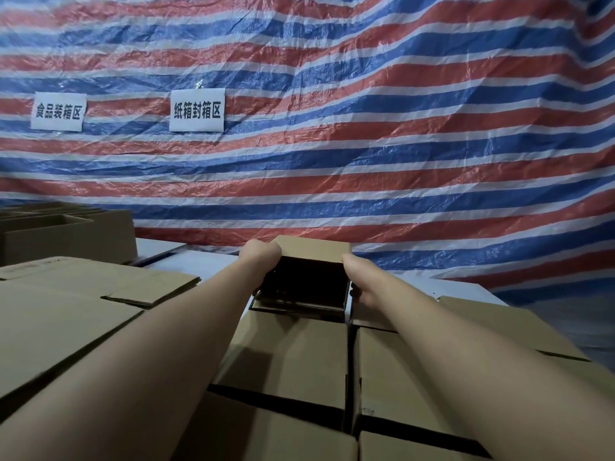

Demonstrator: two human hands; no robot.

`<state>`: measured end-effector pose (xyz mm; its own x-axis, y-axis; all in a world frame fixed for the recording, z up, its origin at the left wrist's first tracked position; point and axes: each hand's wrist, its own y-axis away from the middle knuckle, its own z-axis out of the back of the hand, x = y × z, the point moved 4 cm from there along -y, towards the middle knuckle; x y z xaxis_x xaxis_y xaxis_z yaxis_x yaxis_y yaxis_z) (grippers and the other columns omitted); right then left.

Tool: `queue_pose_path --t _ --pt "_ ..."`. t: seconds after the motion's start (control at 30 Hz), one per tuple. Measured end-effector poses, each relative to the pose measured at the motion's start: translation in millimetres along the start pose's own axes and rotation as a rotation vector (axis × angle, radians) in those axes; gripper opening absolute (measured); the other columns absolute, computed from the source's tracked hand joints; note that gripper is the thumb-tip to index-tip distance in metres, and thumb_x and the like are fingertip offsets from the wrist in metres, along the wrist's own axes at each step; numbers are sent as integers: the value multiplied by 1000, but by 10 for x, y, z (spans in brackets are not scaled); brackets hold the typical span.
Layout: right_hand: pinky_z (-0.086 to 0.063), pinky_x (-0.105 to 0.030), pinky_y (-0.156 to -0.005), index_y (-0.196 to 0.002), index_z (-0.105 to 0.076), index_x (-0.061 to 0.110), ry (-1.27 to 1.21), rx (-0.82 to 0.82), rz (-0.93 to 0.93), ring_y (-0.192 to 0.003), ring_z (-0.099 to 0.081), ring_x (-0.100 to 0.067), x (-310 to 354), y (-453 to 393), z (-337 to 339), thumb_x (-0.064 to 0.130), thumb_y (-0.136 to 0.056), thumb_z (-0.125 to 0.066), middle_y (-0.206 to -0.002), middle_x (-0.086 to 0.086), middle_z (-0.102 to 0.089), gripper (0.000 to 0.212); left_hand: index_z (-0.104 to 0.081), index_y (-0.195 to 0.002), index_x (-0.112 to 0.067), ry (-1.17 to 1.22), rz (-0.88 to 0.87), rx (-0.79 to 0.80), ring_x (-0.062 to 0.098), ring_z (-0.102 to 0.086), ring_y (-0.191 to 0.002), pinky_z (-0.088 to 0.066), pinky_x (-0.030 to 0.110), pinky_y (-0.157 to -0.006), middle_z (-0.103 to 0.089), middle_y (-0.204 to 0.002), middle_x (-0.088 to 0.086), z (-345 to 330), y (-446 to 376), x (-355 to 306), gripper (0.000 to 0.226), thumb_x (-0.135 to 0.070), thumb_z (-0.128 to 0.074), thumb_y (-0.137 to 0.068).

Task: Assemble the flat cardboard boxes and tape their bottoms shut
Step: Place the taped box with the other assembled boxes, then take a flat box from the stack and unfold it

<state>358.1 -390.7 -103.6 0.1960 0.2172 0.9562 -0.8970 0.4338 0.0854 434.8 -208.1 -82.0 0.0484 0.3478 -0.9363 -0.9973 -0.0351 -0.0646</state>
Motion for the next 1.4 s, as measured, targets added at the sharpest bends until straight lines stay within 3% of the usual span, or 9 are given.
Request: queue_pose_path --t 0.17,0.4,0.57,0.7,0.83,0.93,1.1,1.27,1.4 --pt "-39 -43 -113 -147 -44 10 40 -68 -2 -128 -49 -31 104 237 171 35 -105 -38 -141 -12 -50 49 -48 -130 1 -45 -43 -63 17 -52 -68 -39 27 -52 -53 -82 6 94 164 -103 44 -28 -41 -99" --pt "-35 -44 -116 -155 -31 8 116 -121 9 -139 -42 -32 366 972 322 37 -107 -32 -155 -14 -39 56 -44 -138 5 -95 -202 -81 16 -56 -72 -33 26 -46 -59 -92 10 424 771 -417 48 -19 -41 -96" --pt "-43 -39 -99 -149 -36 5 171 -124 100 -108 -53 -26 728 1711 384 39 -108 -33 -120 -11 -53 54 -54 -120 3 -123 -310 -71 11 -43 -57 -33 24 -46 -52 -79 8 854 1411 -684 34 -20 -40 -98" --pt "-44 -43 -106 -148 -37 10 179 -137 122 -127 -55 -28 906 2377 386 39 -106 -35 -135 -14 -55 51 -49 -75 -10 -146 -373 -70 11 -40 -54 -31 17 -38 -44 -68 4 1242 1982 -739 23 -15 -42 -96" --pt "-42 -46 -106 -155 -30 10 170 -131 179 -109 -55 -25 922 2995 344 35 -107 -38 -122 -9 -56 54 -60 -96 -4 -145 -468 -64 25 -65 -80 -58 35 -64 -65 -92 15 1702 2500 -678 12 -8 -49 -98" --pt "-42 -46 -107 -154 -31 11 174 -151 201 -108 -57 -24 874 3394 360 33 -107 -39 -119 -8 -58 53 -64 -99 -2 -167 -513 -79 15 -55 -60 -45 25 -48 -64 -80 10 2027 2760 -610 23 -20 -50 -102" --pt "-45 -46 -104 -142 -48 6 181 -177 205 -104 -61 -24 824 3914 452 30 -105 -42 -112 -8 -64 44 -53 -63 -4 -202 -588 -148 17 -36 -43 -30 25 -44 -44 -52 4 2478 3057 -552 62 -46 -33 -104" --pt "-44 -45 -101 -114 -63 3 216 -185 240 -93 -61 -21 853 4237 563 29 -105 -43 -99 -8 -65 34 -44 -54 -12 -726 -705 -184 17 -41 -46 -38 26 -51 -43 -49 1 2702 3198 -439 74 -61 -12 -99" --pt "-43 -43 -97 -120 -60 4 238 -180 233 -102 -60 -24 873 4342 591 31 -106 -42 -111 -11 -65 35 -67 -96 -14 -981 -700 -26 18 -62 -88 -52 36 -79 -68 -100 7 2745 3123 -104 66 -62 -22 -98"
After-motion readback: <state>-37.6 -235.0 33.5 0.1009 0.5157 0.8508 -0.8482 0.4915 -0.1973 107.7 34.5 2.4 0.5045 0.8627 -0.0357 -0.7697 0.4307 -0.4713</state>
